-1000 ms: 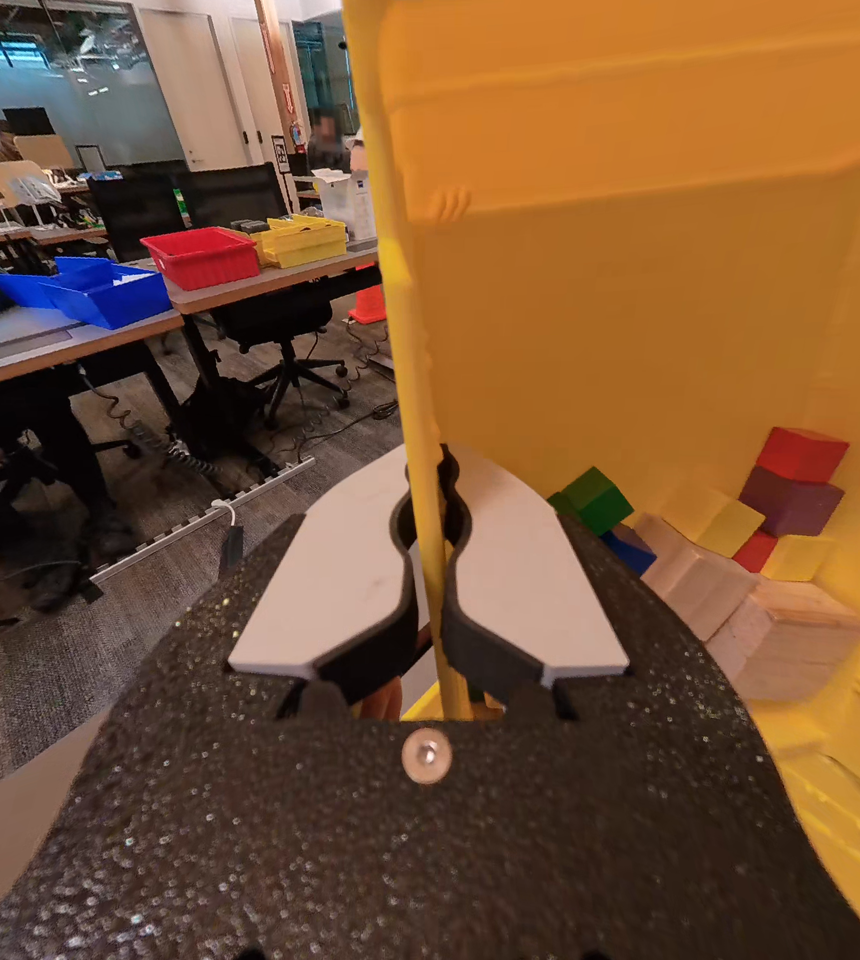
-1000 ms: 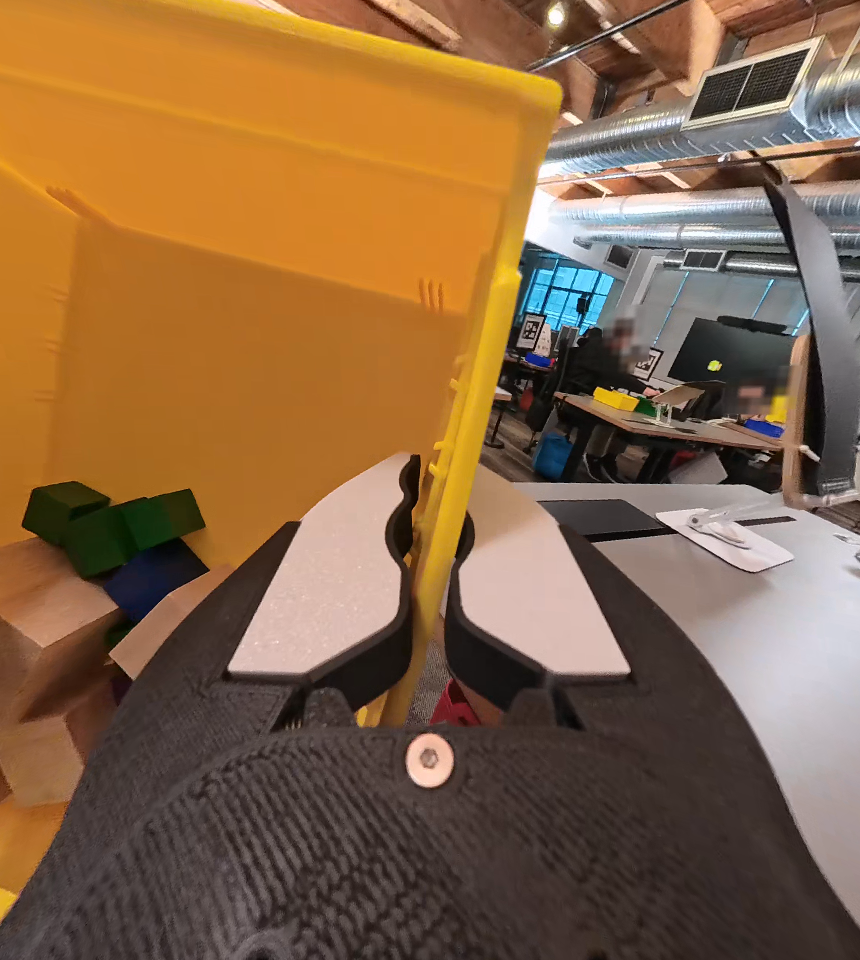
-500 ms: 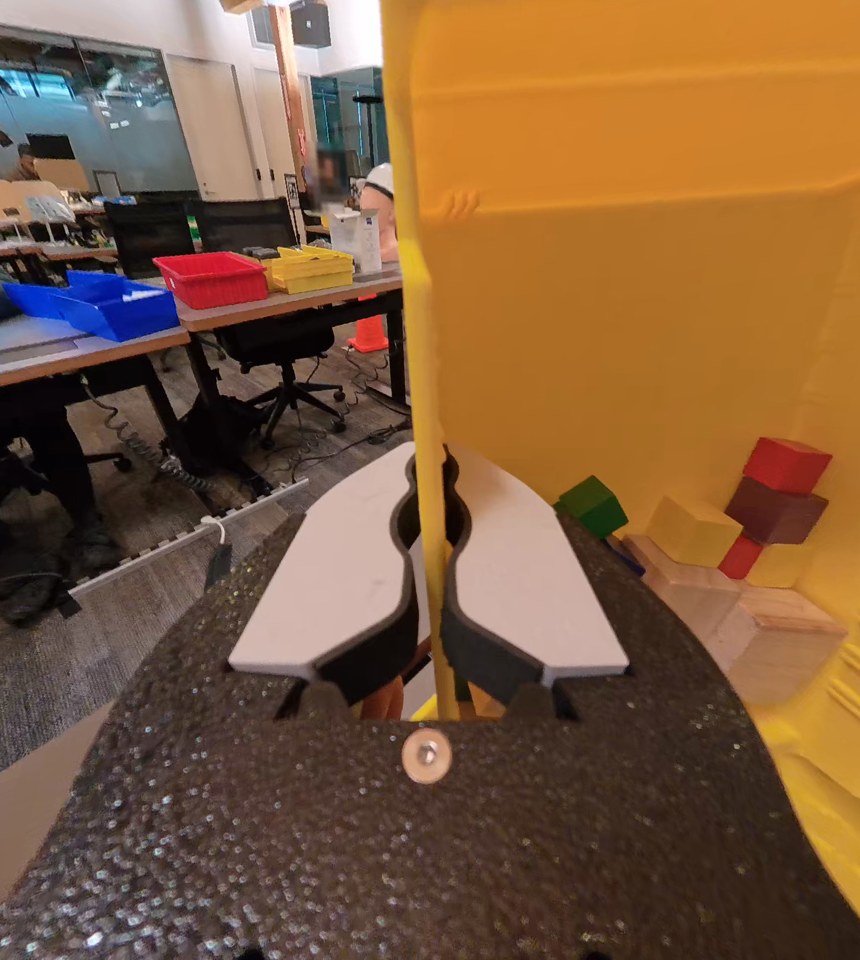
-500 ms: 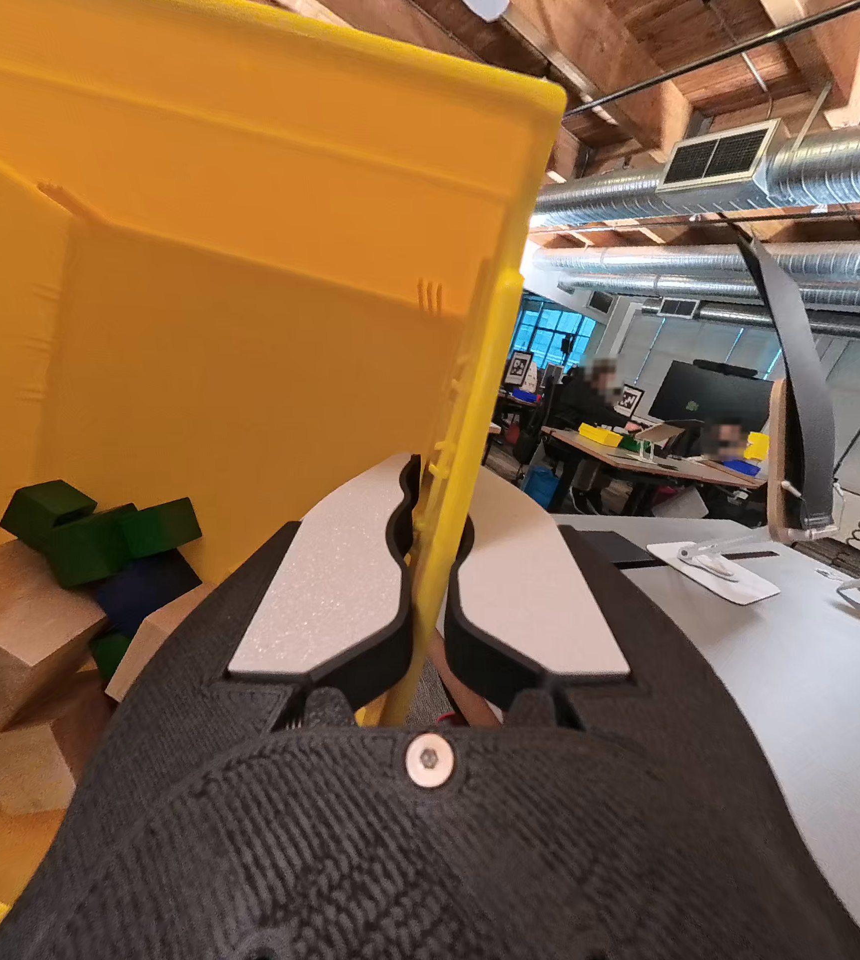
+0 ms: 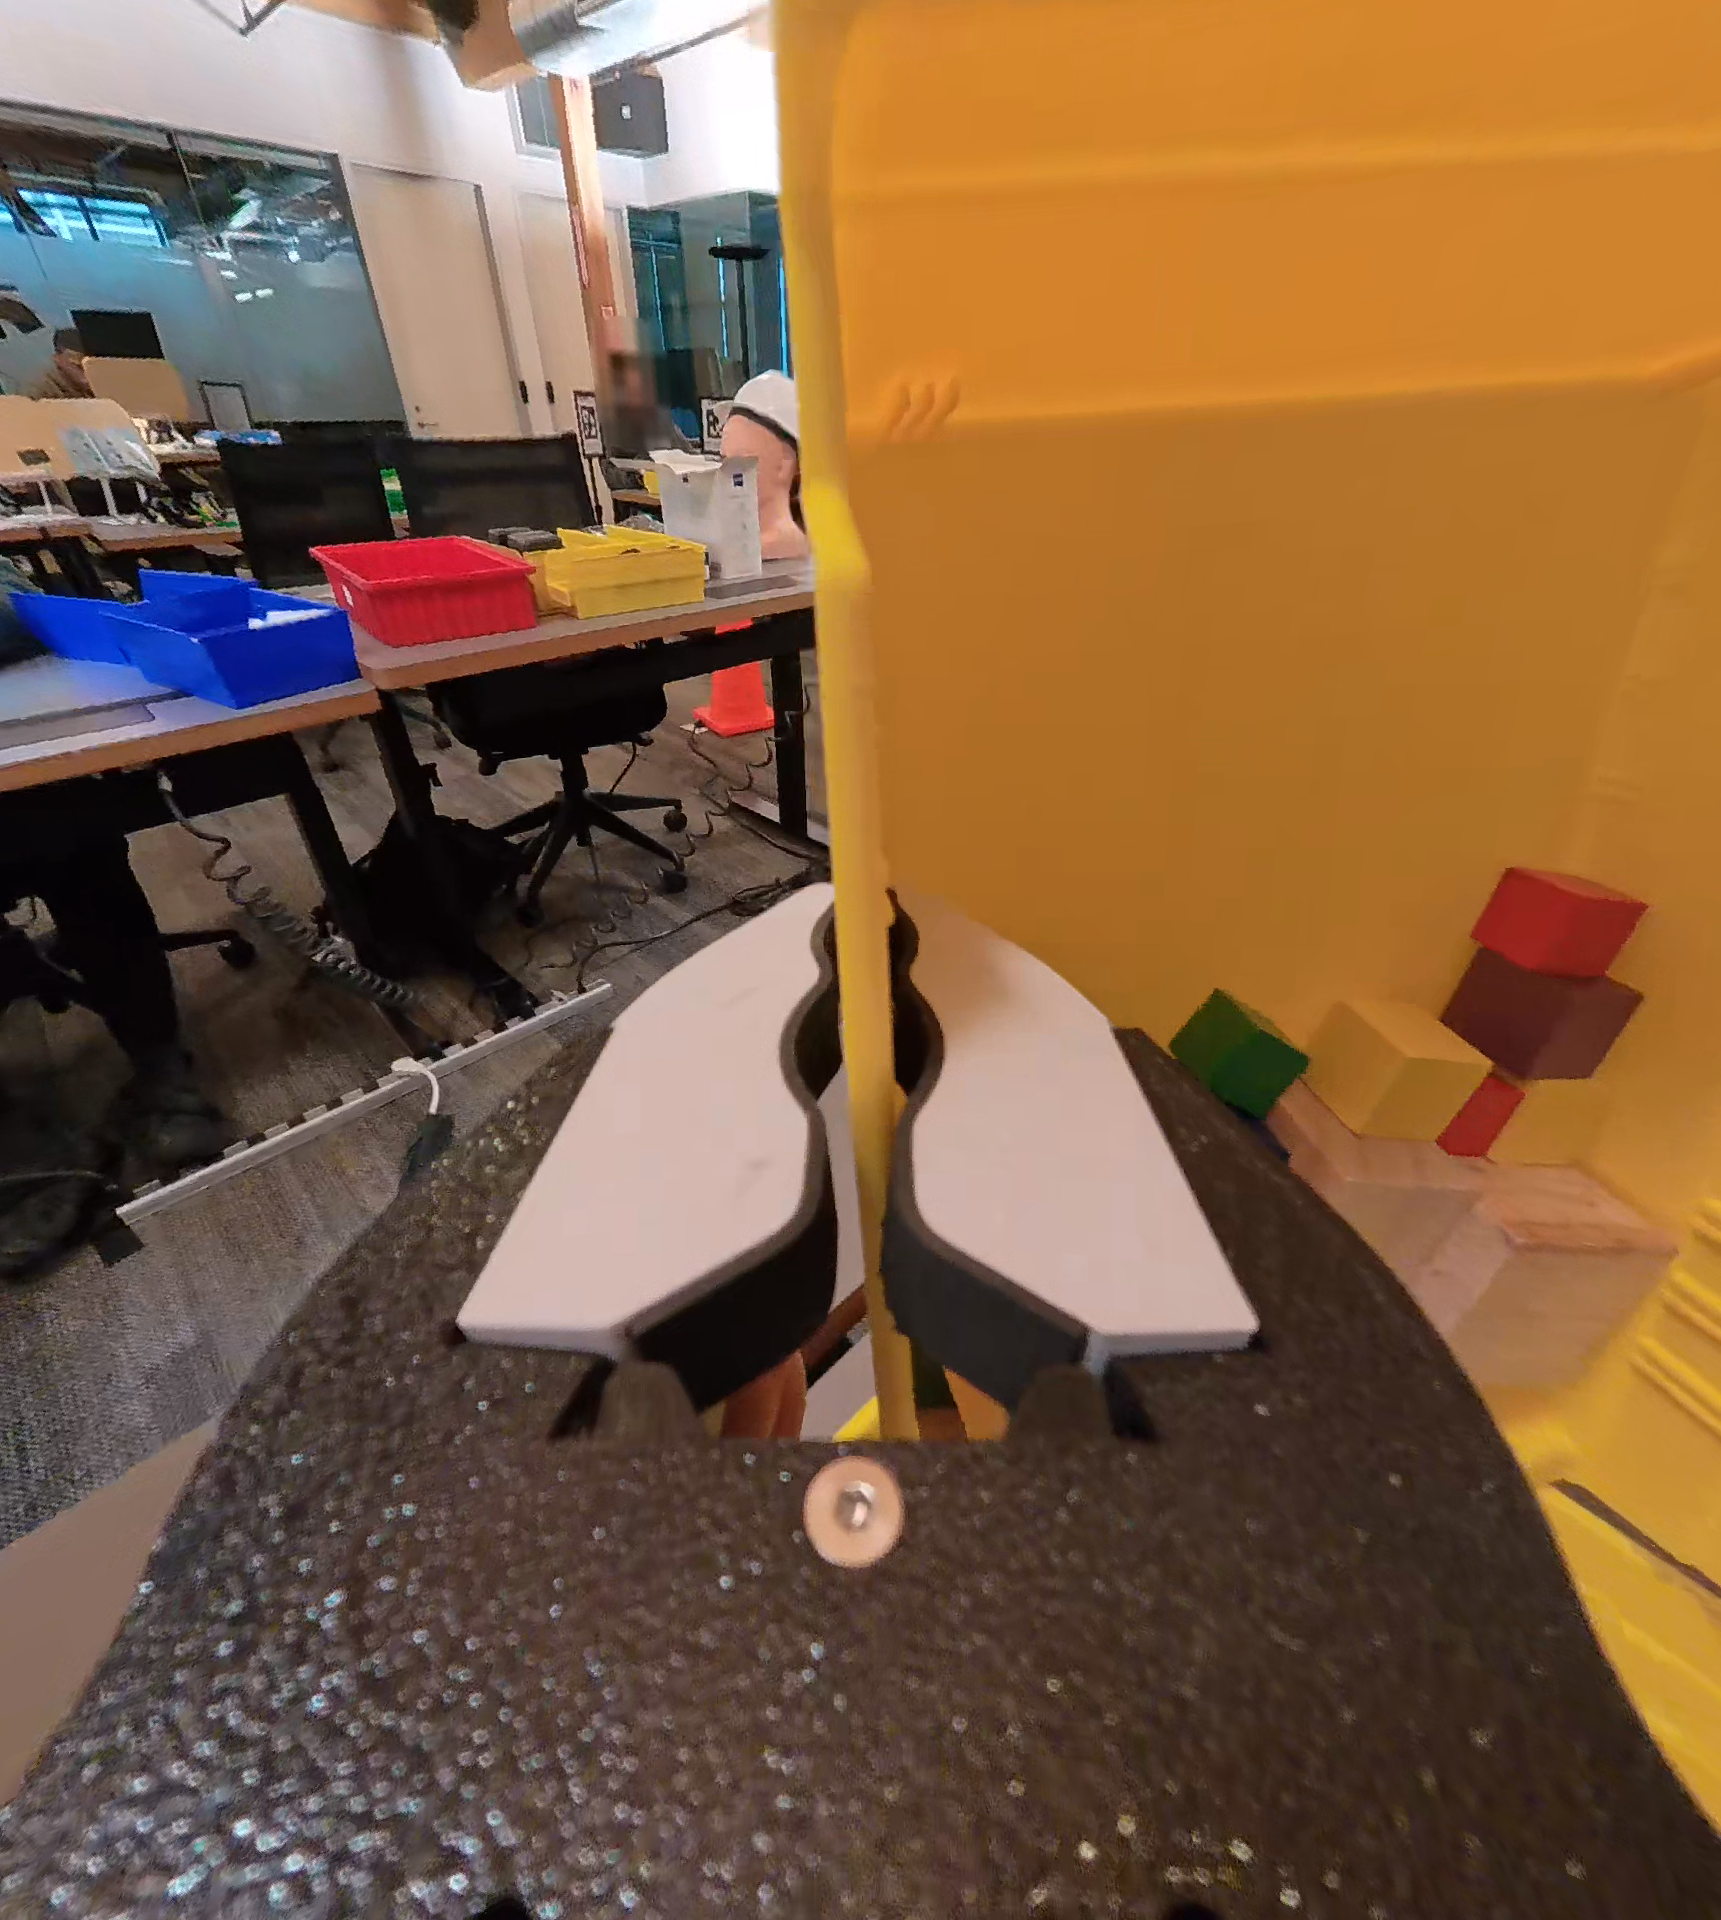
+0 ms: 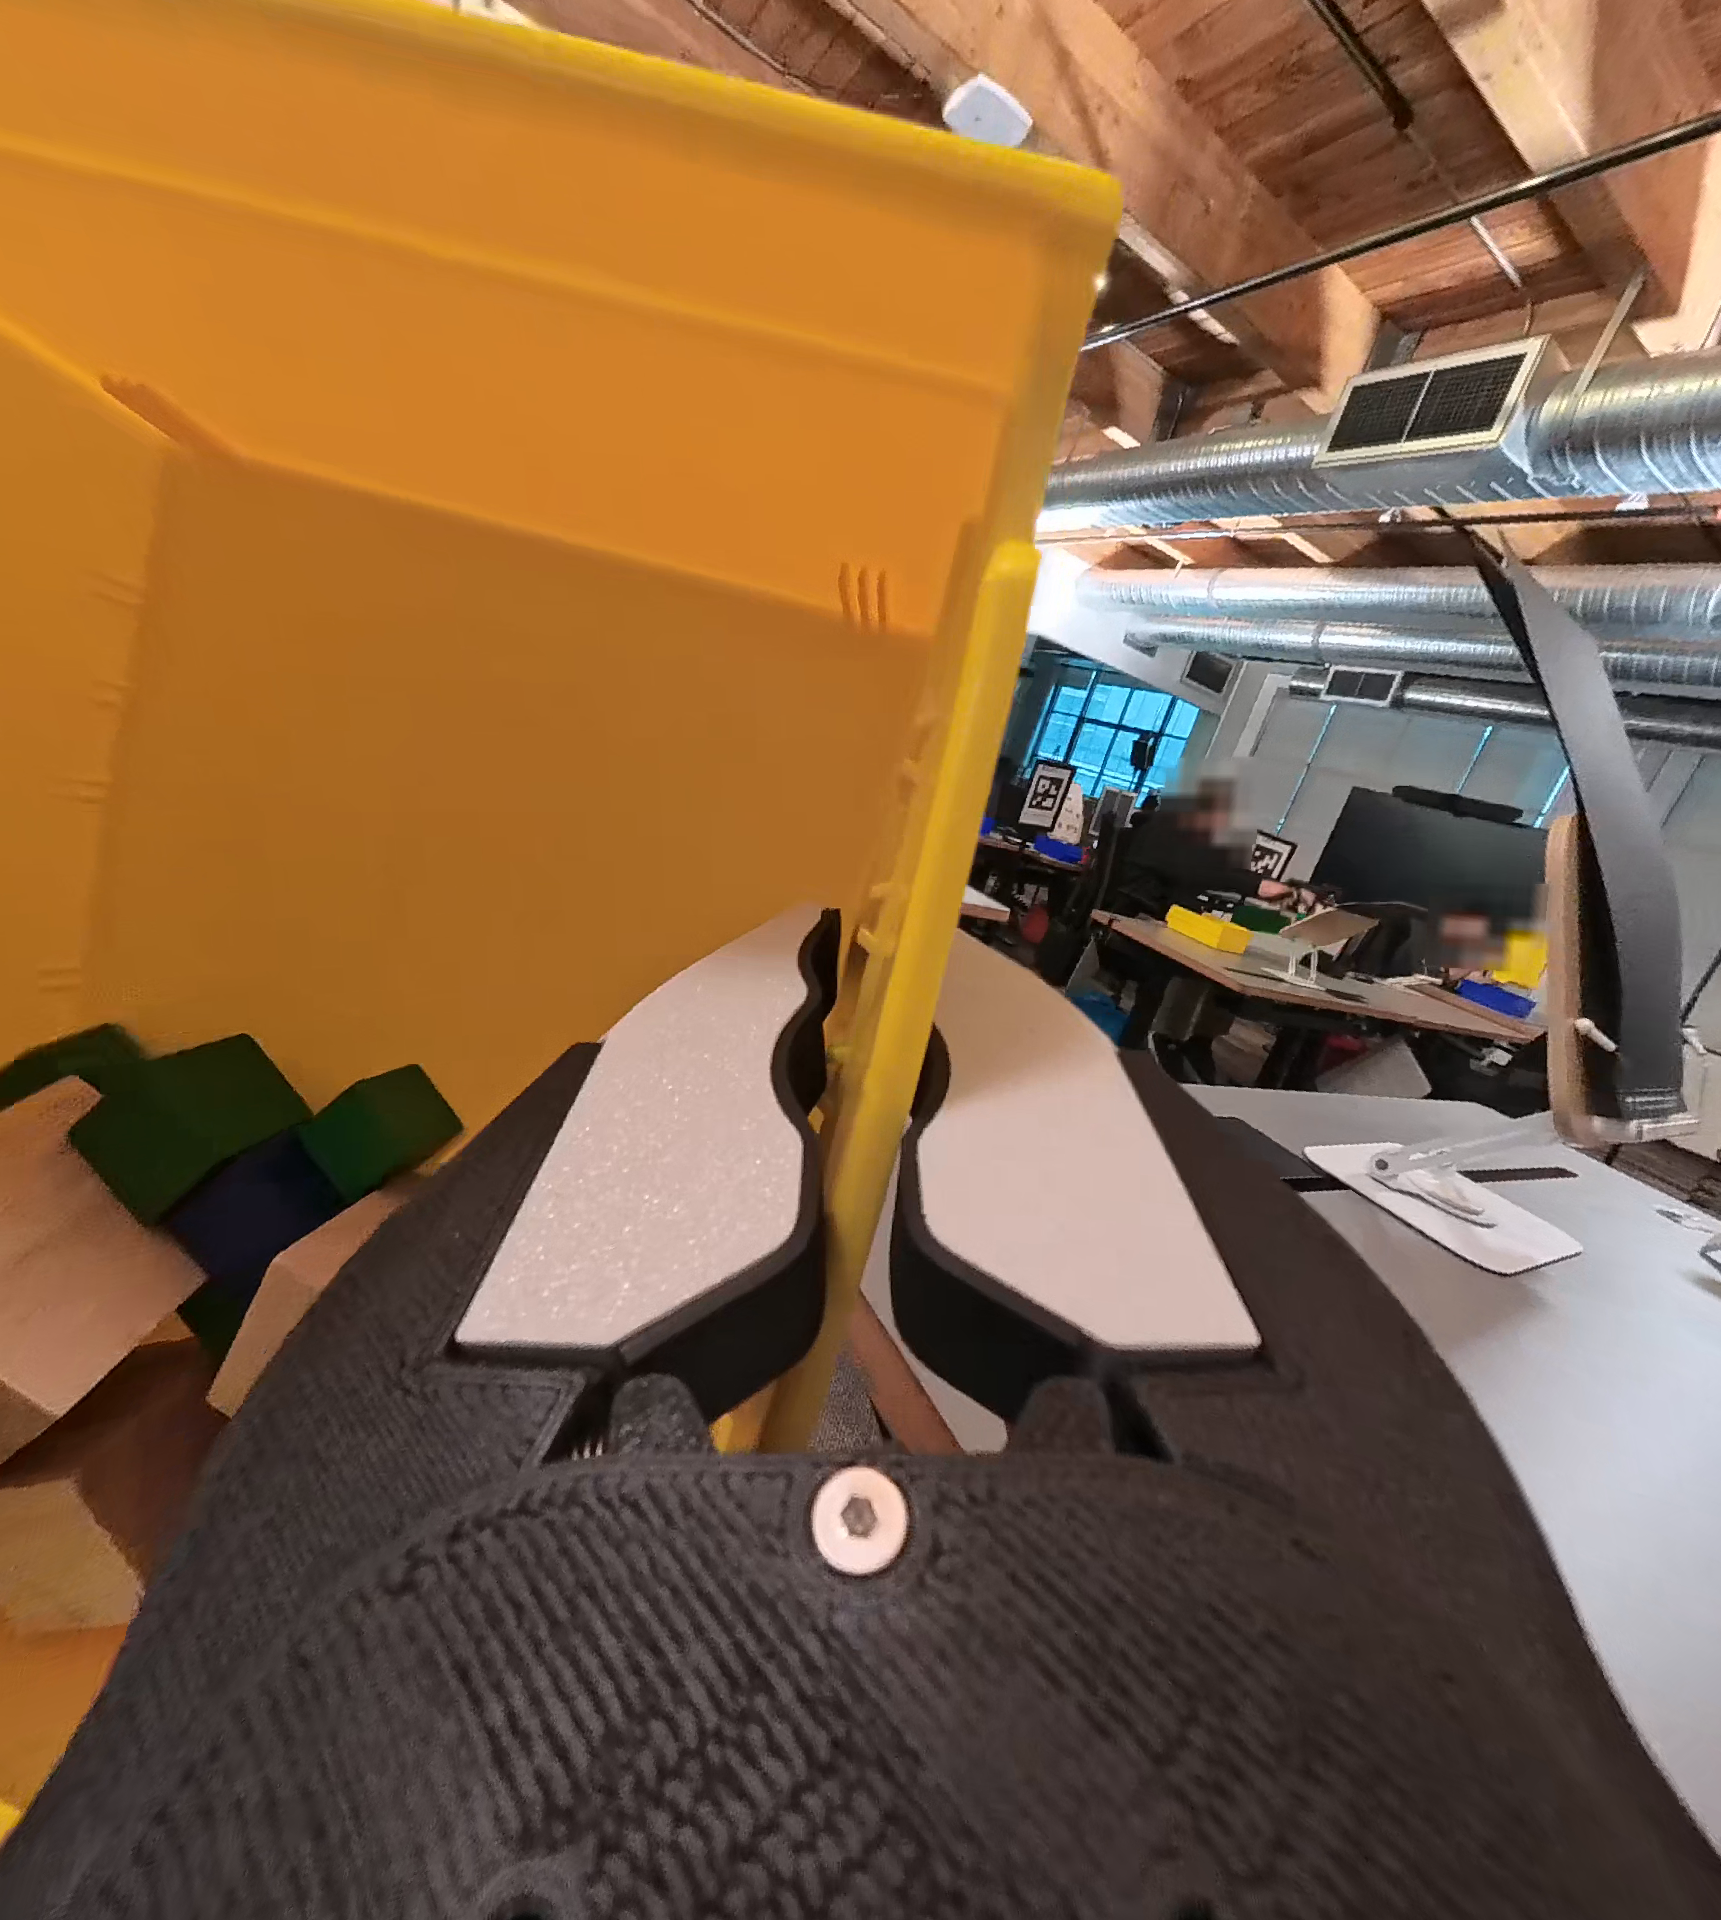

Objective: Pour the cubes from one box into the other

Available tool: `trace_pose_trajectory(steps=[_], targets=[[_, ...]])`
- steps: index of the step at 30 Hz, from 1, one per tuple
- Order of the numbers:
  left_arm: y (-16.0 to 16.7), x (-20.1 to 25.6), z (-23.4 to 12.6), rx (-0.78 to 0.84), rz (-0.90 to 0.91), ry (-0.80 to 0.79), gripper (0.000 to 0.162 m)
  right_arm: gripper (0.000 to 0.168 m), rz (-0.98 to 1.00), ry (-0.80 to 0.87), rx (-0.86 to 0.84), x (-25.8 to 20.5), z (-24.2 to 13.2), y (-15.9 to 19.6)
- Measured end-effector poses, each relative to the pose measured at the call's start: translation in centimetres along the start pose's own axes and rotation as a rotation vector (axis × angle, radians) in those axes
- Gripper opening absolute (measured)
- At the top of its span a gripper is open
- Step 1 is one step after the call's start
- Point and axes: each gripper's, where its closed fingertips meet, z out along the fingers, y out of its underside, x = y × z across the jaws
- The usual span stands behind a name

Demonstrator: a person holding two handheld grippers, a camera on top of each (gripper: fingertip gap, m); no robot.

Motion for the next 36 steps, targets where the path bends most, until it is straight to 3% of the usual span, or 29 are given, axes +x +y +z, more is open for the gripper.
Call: trace_pose_trajectory(steps=[7, 15, 20, 36], targets=[[-0.6, 0.2, -0.3, 0.014, 0.019, -0.040, 0.003, 0.008, 0.065, -0.034, -0.009, 0.1, 0.2, 0.4], [-1.9, 0.2, -0.8, 0.059, 0.079, -0.105, 0.003, 0.008, 0.192, -0.153, -0.145, 0.2, 1.0, 0.1], [-1.9, 0.6, -0.8, 0.063, 0.052, -0.099, 0.003, 0.007, 0.204, -0.111, -0.135, 0.5, 0.8, 0.5], [-2.3, 0.7, -2.3, 0.179, 0.068, -0.026, 0.003, 0.007, 0.225, -0.091, 0.115, 0.0, -1.1, -0.5]])
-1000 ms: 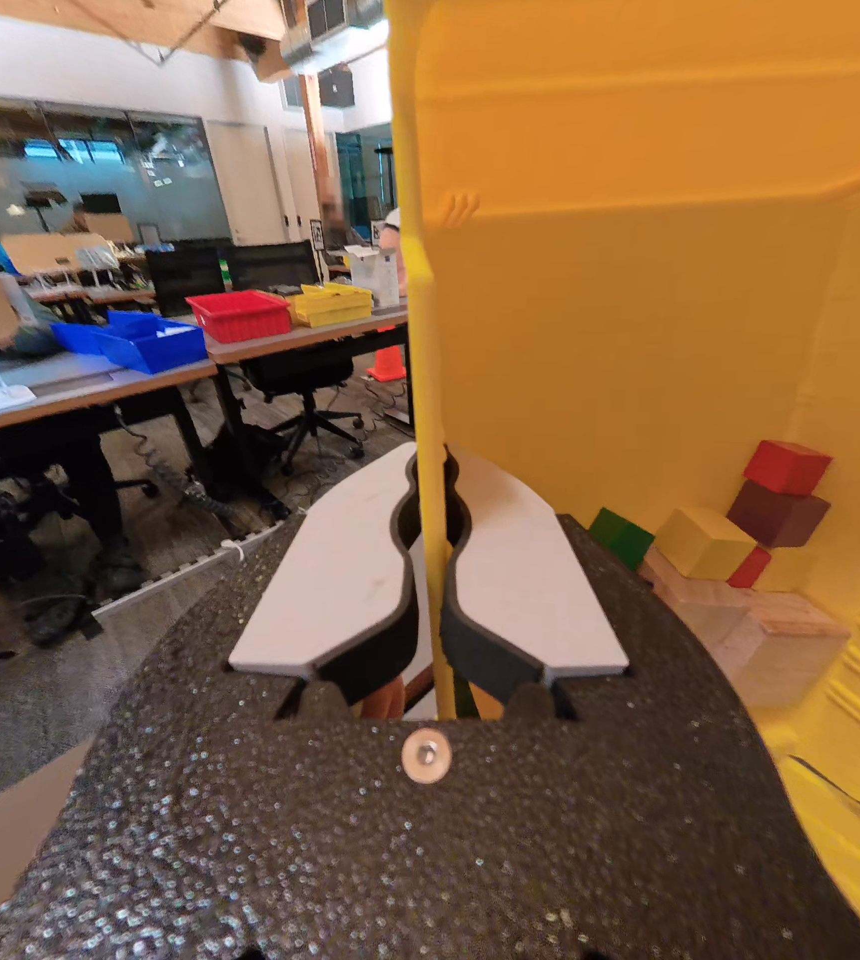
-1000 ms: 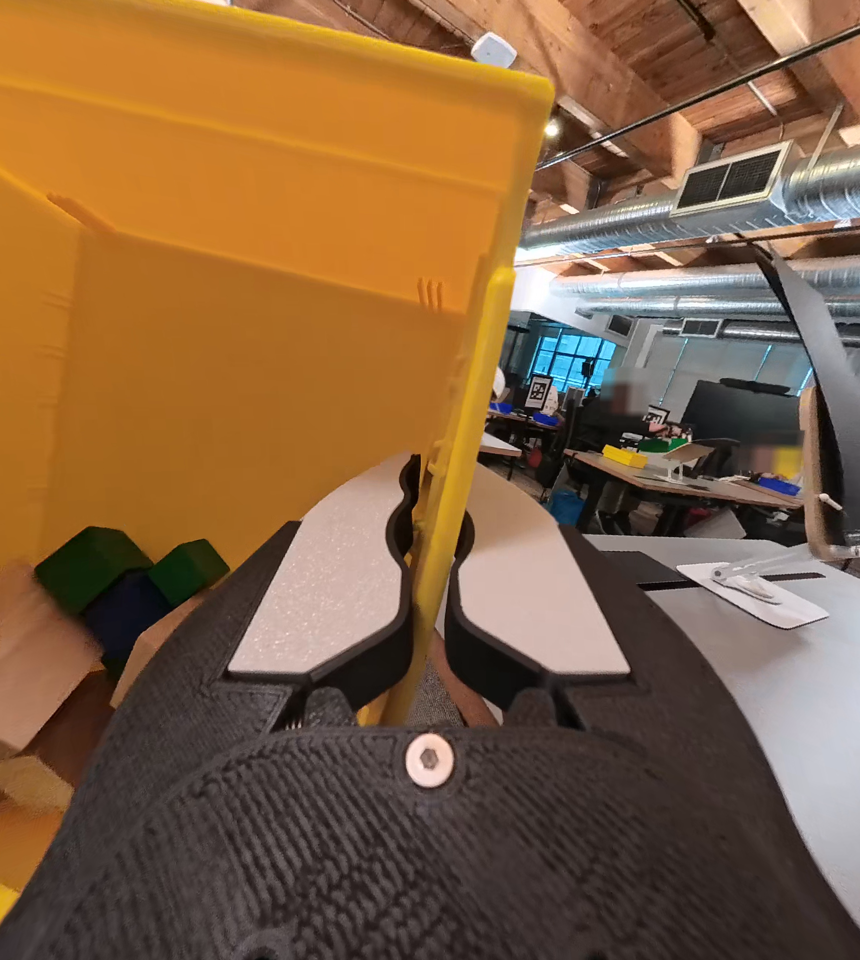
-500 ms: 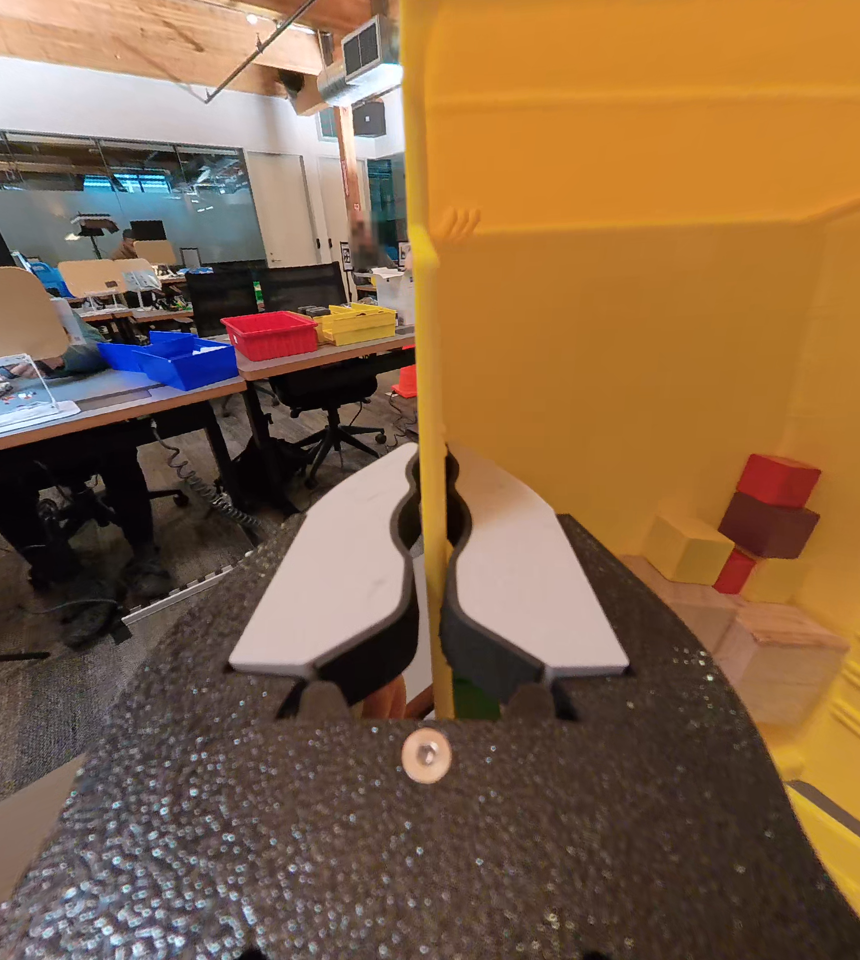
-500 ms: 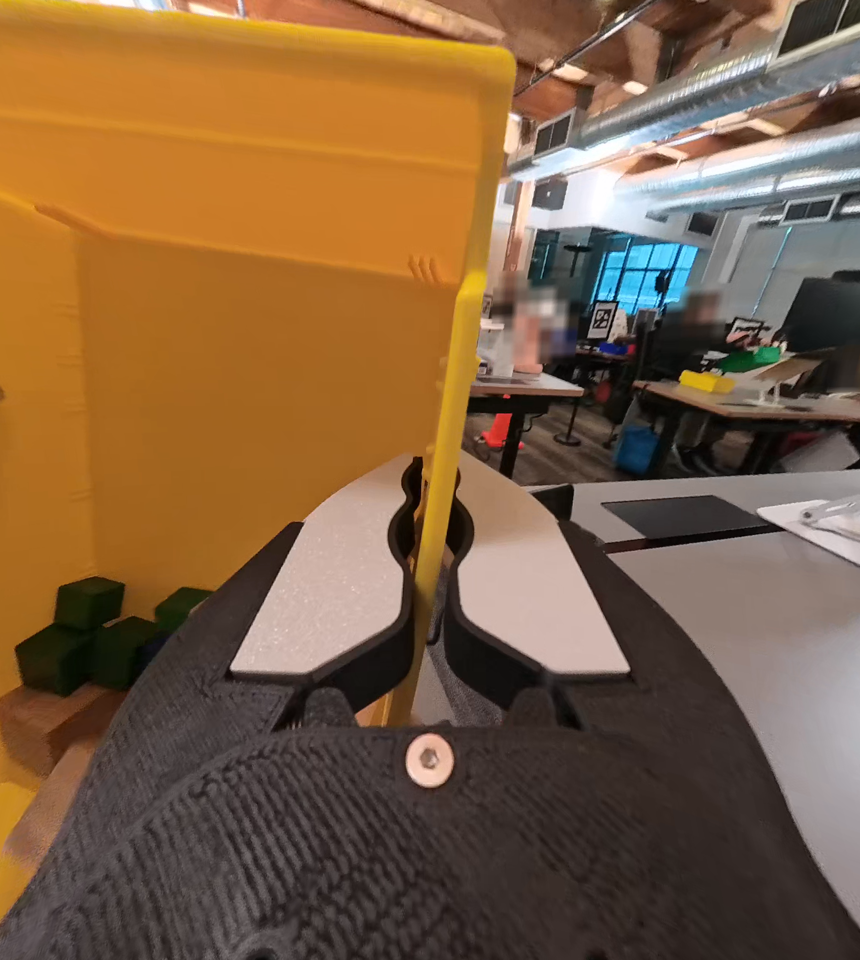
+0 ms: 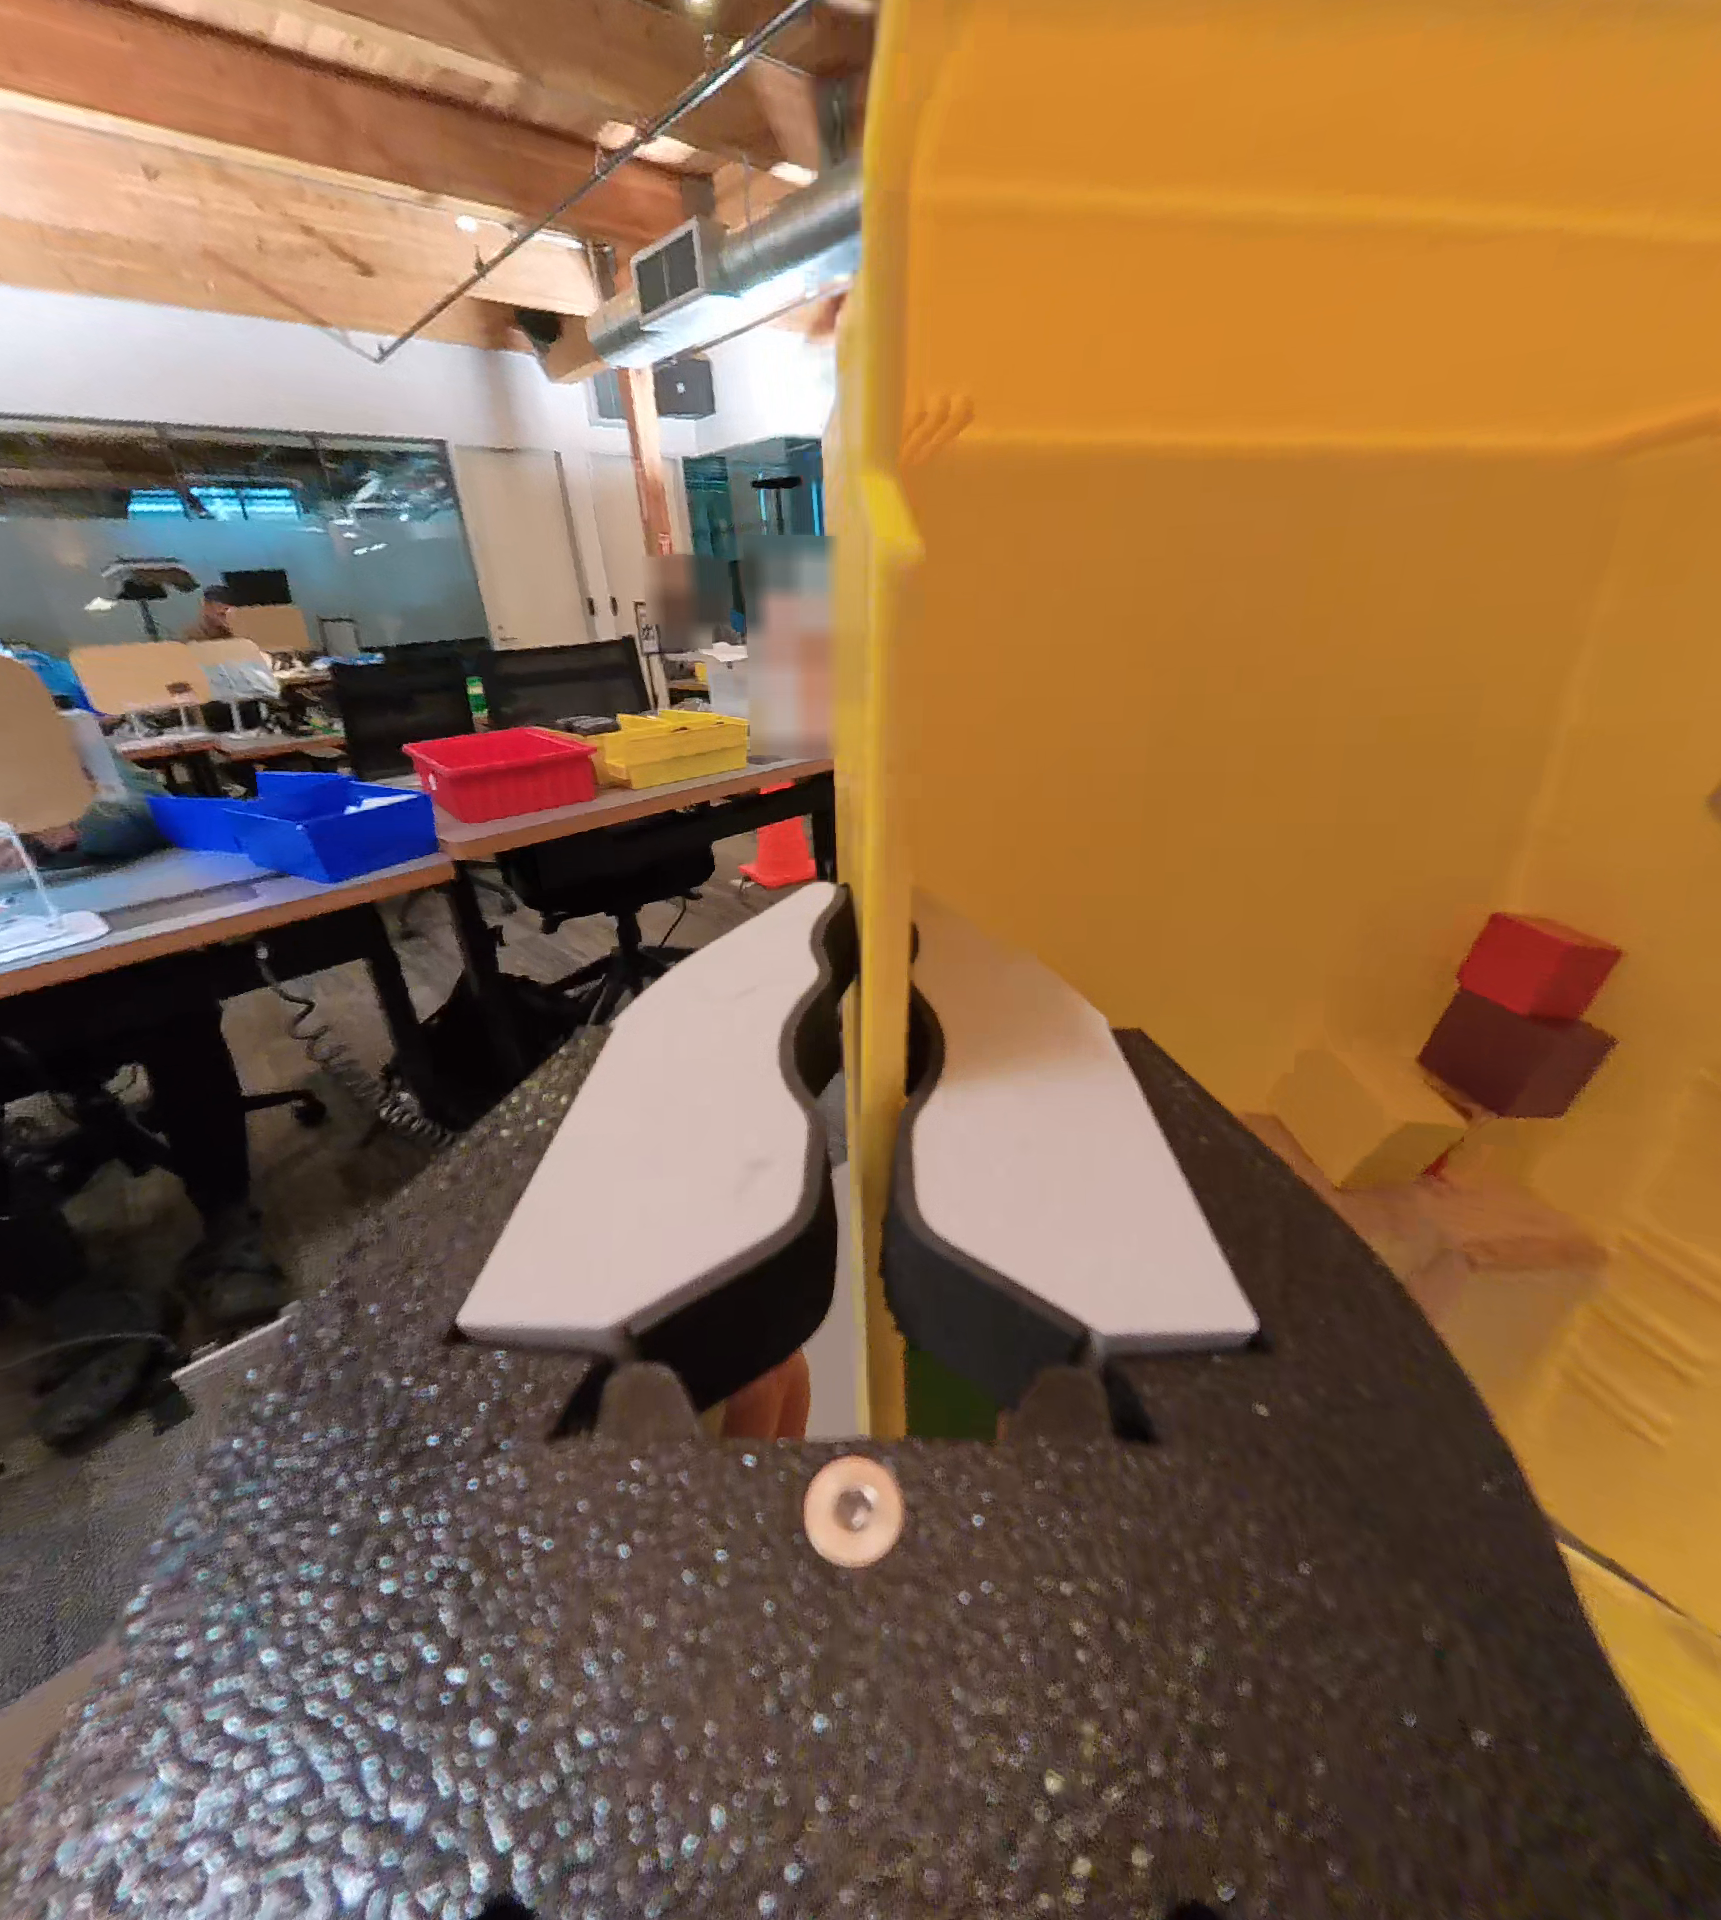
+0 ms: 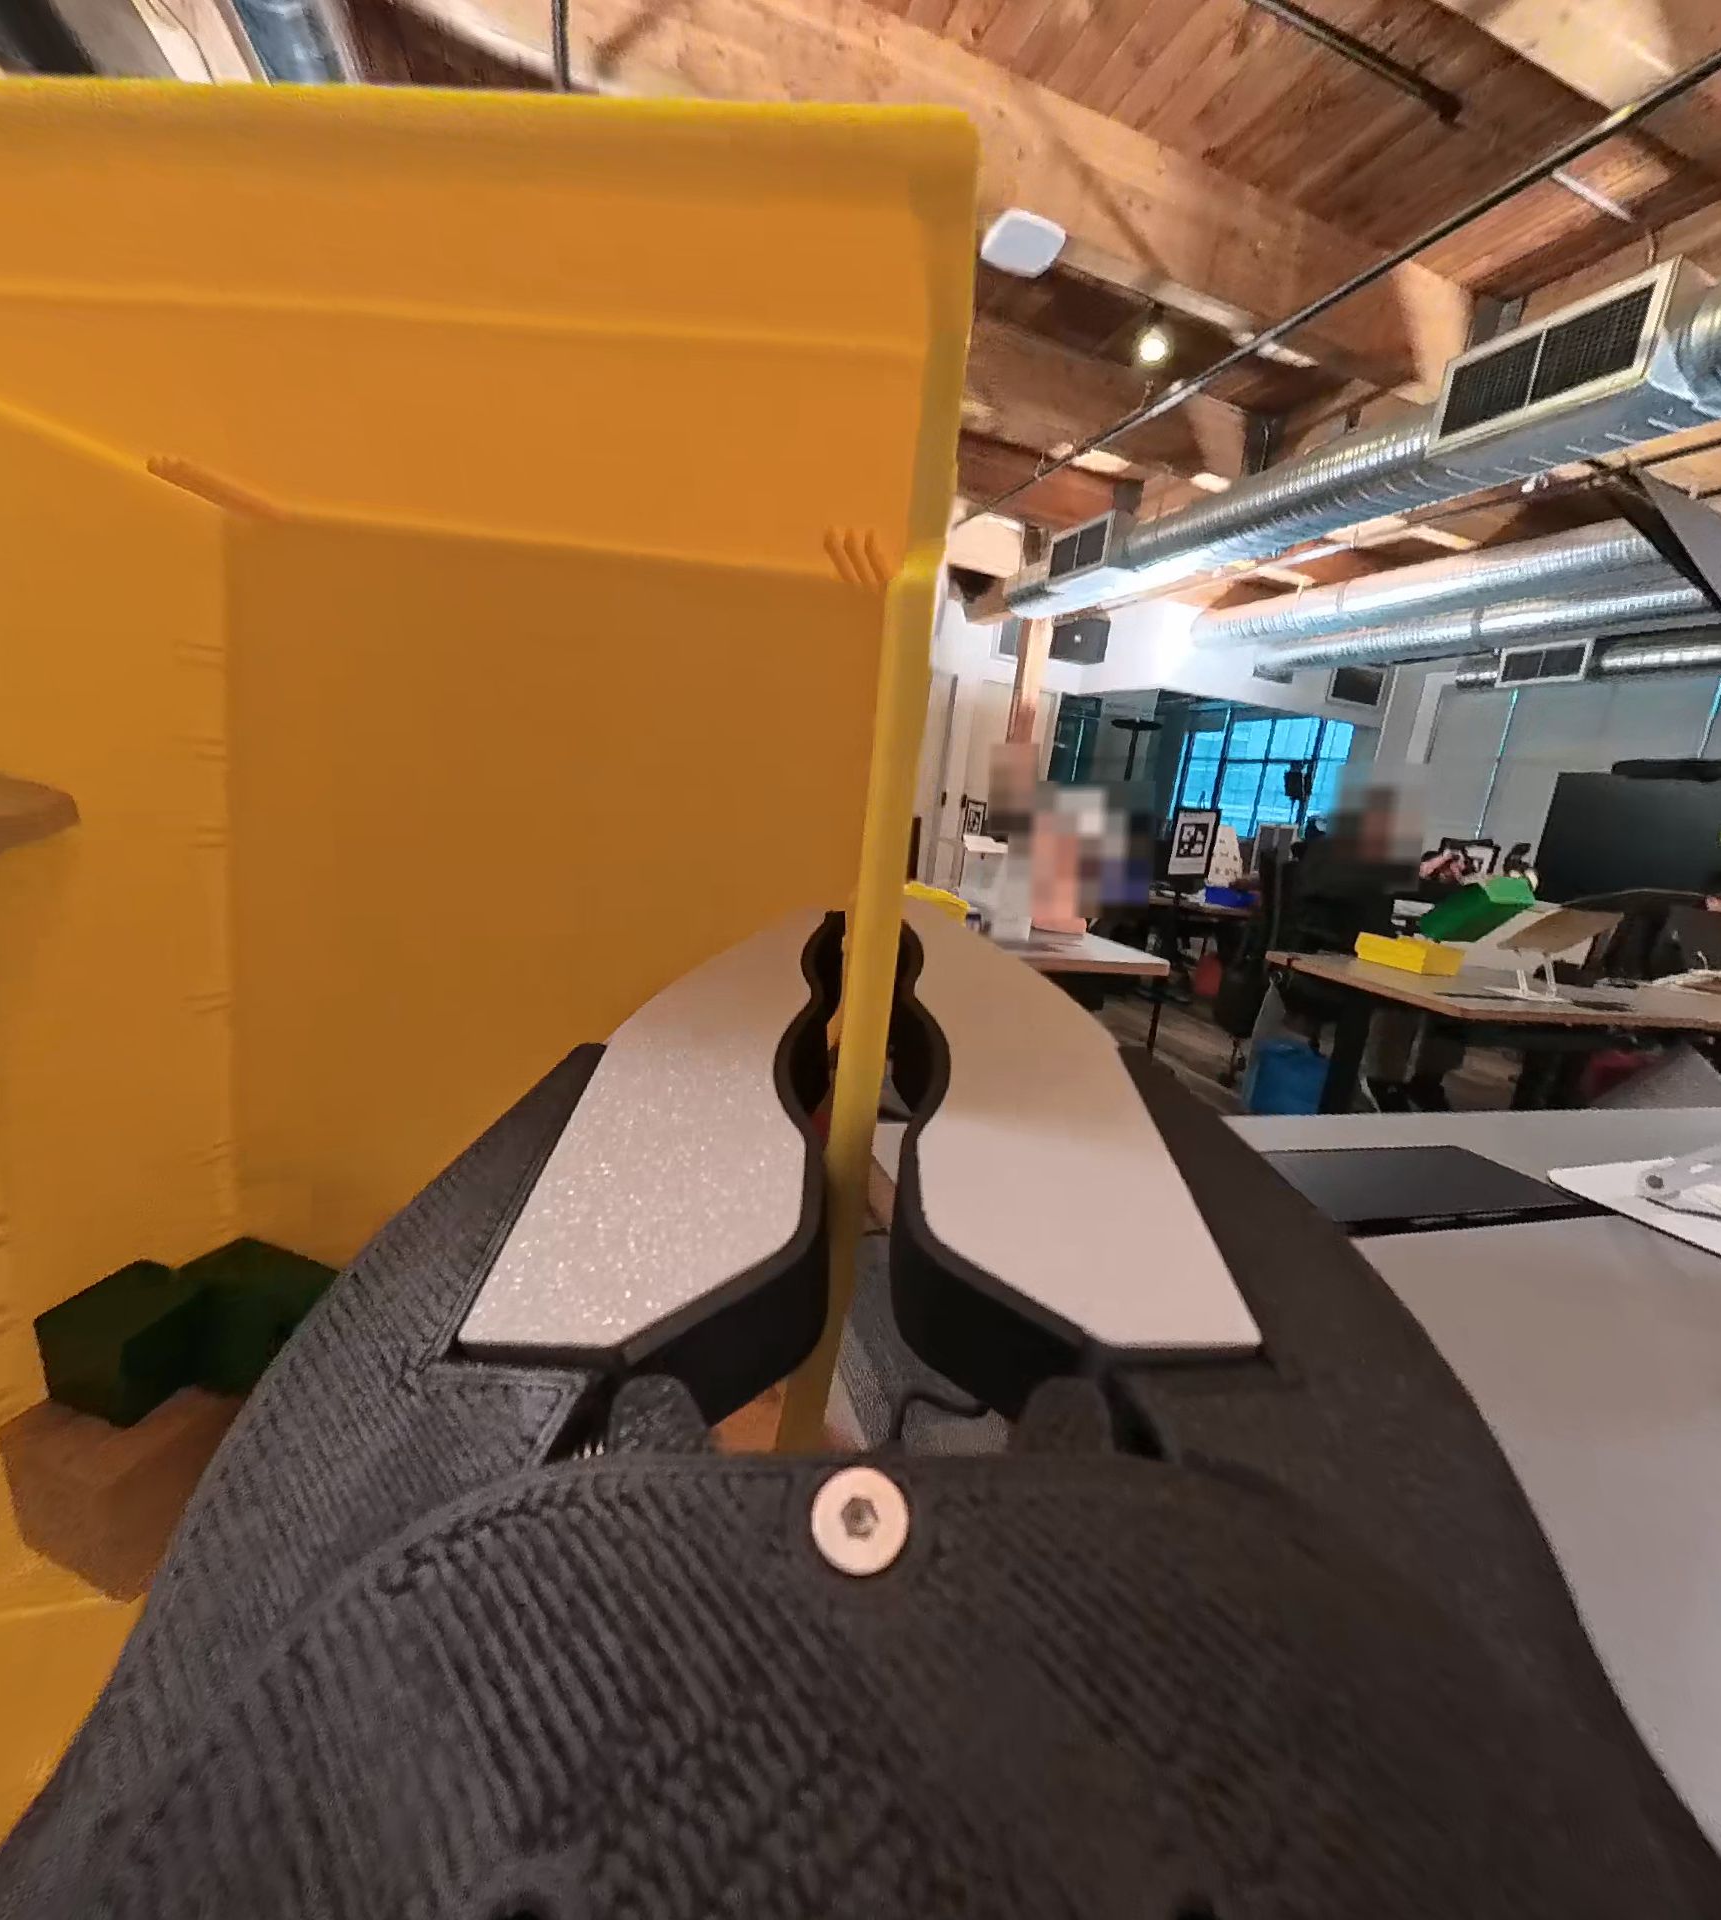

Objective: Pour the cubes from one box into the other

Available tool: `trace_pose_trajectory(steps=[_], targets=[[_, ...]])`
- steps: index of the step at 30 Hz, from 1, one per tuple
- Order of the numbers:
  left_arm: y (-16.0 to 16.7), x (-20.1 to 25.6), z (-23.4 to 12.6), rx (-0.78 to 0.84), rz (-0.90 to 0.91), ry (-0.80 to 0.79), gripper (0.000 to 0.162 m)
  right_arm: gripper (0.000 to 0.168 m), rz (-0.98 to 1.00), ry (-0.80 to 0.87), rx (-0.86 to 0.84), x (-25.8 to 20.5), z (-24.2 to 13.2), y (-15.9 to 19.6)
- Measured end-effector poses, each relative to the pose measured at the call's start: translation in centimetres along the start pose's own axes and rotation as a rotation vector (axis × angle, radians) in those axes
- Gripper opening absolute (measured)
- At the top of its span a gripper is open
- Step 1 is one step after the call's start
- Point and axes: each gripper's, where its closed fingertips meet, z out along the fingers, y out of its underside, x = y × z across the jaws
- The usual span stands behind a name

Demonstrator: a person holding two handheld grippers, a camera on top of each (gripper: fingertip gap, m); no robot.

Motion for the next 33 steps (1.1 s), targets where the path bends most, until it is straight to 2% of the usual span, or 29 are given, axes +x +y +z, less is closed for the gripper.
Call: trace_pose_trajectory(steps=[7, 10, 16, 21, 33], targets=[[0.4, -0.2, -0.3, 0.016, -0.006, -0.025, 0.003, 0.007, -0.023, 0.003, 0.007, -0.3, -0.2, -0.1], [1.2, -0.5, 0.2, -0.030, -0.027, -0.032, 0.003, 0.007, -0.021, 0.003, -0.026, -0.4, 0.4, 0.5], [0.8, -0.7, 0.0, -0.011, 0.010, -0.049, 0.003, 0.007, -0.002, -0.011, -0.022, -0.6, 0.7, 0.5], [0.4, -1.0, -0.5, 0.028, -0.026, -0.047, 0.003, 0.008, -0.007, -0.023, 0.025, -1.1, 0.4, 0.0], [0.0, -1.1, -1.0, 0.080, 0.020, -0.056, 0.003, 0.008, 0.040, -0.023, 0.093, -1.4, -0.1, 0.1]])
